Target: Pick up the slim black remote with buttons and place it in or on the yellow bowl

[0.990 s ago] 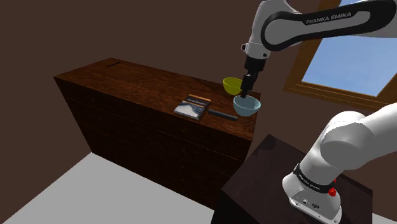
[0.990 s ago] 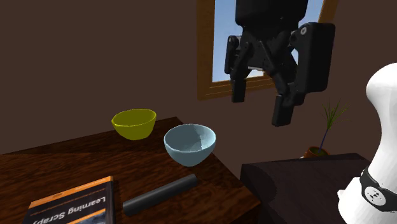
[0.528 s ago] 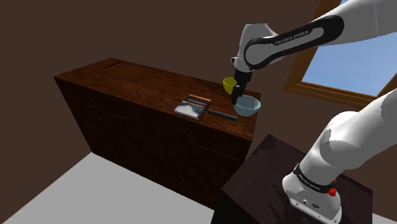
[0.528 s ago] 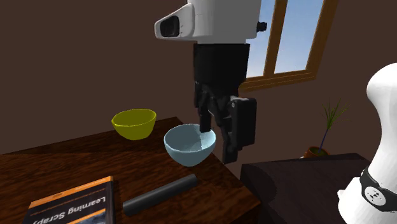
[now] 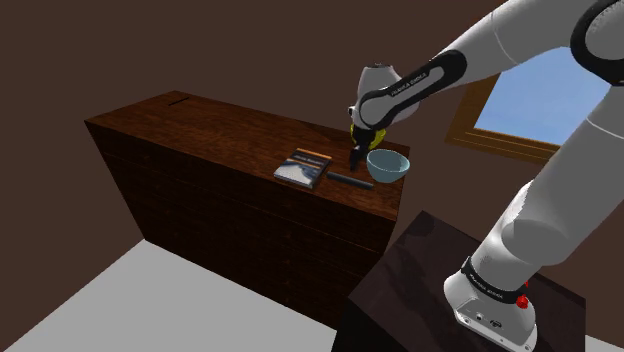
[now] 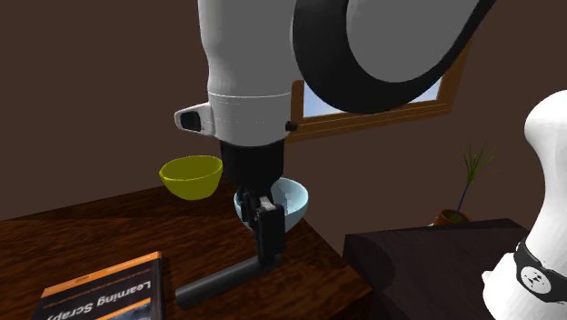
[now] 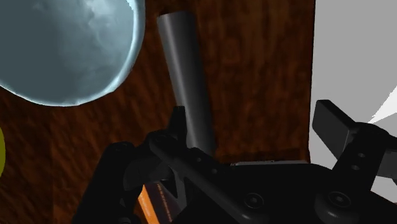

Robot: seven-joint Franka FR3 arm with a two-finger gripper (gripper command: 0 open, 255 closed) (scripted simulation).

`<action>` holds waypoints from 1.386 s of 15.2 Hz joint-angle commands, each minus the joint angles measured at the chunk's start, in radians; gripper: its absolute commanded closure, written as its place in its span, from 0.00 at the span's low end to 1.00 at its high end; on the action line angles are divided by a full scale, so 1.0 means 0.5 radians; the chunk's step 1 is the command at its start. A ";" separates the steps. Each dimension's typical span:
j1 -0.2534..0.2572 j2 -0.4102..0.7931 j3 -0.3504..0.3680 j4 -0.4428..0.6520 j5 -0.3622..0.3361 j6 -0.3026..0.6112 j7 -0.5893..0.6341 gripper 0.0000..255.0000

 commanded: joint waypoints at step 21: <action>-0.062 0.815 -0.033 0.365 -0.027 0.494 -0.113 0.00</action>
